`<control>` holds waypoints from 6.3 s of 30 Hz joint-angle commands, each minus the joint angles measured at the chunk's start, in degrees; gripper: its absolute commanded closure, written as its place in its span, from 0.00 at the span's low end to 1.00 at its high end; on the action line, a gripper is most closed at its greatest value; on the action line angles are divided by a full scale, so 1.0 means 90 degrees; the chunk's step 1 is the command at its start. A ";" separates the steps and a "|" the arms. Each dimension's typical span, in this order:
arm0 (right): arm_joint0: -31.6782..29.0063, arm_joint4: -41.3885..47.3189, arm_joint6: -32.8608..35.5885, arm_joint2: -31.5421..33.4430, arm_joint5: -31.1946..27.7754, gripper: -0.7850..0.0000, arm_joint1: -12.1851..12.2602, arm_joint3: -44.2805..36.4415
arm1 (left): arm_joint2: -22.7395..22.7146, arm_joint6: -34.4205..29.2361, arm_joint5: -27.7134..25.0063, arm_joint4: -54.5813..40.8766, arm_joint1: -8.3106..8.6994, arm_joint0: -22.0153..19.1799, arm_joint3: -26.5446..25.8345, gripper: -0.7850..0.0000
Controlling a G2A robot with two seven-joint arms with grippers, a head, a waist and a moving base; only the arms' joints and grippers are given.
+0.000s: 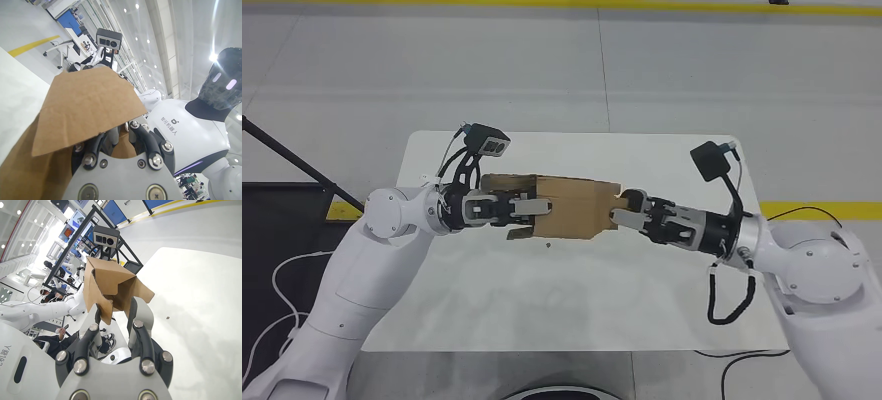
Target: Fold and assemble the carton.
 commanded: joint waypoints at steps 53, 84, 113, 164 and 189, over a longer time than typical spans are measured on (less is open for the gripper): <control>0.0328 0.2646 0.0827 -0.0603 -0.2047 0.58 -0.0129 0.1605 | -0.0226 -0.0130 0.0149 0.0124 -0.0171 0.0060 -0.0020 1.00; 0.0547 0.1358 -0.0283 -0.1213 -0.2328 0.60 -0.0359 0.1430 | -0.0310 -0.0258 0.0114 0.0108 -0.0247 0.0116 -0.0001 1.00; 0.0436 0.1086 -0.0377 -0.1032 -0.2255 0.55 -0.0376 0.1225 | -0.0378 -0.0291 0.0142 0.0133 -0.0305 0.0131 0.0017 1.00; 0.0197 0.2739 0.0601 -0.0403 -0.2114 0.53 -0.0287 0.1330 | -0.0475 -0.0393 0.0182 0.0130 -0.0383 0.0126 0.0090 1.00; 0.0064 0.1990 0.0061 -0.0311 -0.1933 0.56 -0.0303 0.1386 | -0.0528 -0.0536 0.0166 0.0020 -0.0413 0.0144 0.0078 1.00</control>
